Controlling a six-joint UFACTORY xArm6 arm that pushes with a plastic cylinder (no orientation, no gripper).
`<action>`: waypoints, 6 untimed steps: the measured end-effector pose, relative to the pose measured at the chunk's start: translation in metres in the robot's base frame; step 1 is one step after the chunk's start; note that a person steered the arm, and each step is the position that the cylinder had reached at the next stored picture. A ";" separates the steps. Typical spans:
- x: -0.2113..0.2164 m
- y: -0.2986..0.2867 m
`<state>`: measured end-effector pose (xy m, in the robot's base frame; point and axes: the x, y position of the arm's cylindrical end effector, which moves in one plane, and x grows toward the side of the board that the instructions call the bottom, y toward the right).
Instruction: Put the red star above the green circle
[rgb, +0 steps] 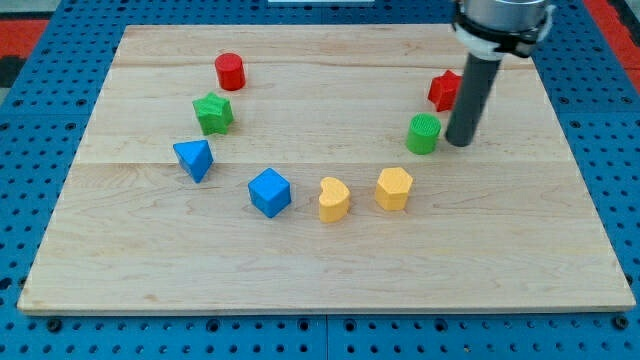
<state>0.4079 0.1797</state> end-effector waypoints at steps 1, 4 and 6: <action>-0.021 0.060; -0.066 0.035; -0.075 0.004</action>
